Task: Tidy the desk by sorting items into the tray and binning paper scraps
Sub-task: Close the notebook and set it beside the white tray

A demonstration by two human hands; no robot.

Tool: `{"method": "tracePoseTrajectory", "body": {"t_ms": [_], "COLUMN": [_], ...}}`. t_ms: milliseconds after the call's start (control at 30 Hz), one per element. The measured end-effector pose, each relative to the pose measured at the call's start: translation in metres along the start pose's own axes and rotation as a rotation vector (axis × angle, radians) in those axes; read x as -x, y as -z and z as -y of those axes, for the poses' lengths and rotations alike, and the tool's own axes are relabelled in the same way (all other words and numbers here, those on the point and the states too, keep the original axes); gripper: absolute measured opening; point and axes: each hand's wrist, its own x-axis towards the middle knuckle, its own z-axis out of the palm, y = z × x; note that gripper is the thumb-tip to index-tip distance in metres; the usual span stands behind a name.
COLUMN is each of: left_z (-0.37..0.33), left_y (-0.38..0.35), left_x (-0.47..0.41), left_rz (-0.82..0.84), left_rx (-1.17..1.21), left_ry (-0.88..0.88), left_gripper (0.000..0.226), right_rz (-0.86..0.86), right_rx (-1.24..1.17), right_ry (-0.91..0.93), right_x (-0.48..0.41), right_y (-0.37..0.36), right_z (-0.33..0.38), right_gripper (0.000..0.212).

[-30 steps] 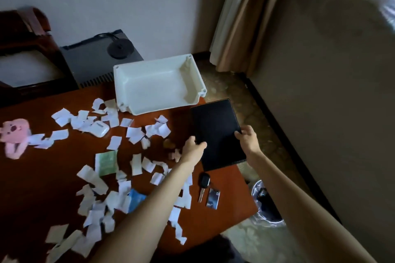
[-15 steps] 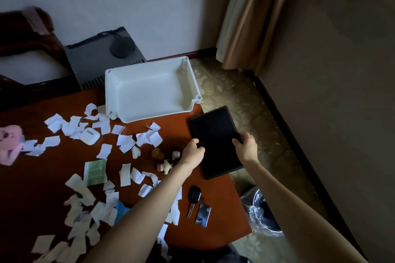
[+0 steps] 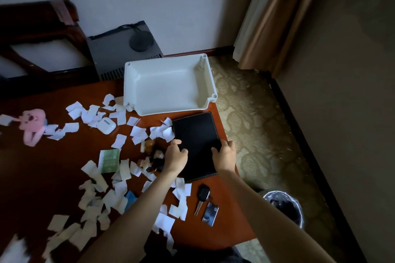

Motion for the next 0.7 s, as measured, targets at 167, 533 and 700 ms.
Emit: {"method": "tracePoseTrajectory", "body": {"t_ms": [167, 533, 700], "left_z": [0.005, 0.025, 0.075], "left_y": [0.002, 0.055, 0.134], "left_x": [0.002, 0.025, 0.044], "left_rz": [0.015, -0.045, -0.243], "left_rx": [0.024, -0.058, -0.254], "left_ry": [-0.01, -0.201, -0.236], "left_gripper": [0.04, 0.038, 0.031], "right_rz": [-0.003, -0.139, -0.027], "right_rx": [0.041, 0.432, 0.671], "right_ry": [-0.005, 0.14, 0.637], "right_x": [0.003, 0.033, 0.089], "right_y": [-0.003, -0.016, -0.07], "right_z": [0.002, 0.042, 0.102], "right_gripper": [0.037, 0.054, 0.044]}}
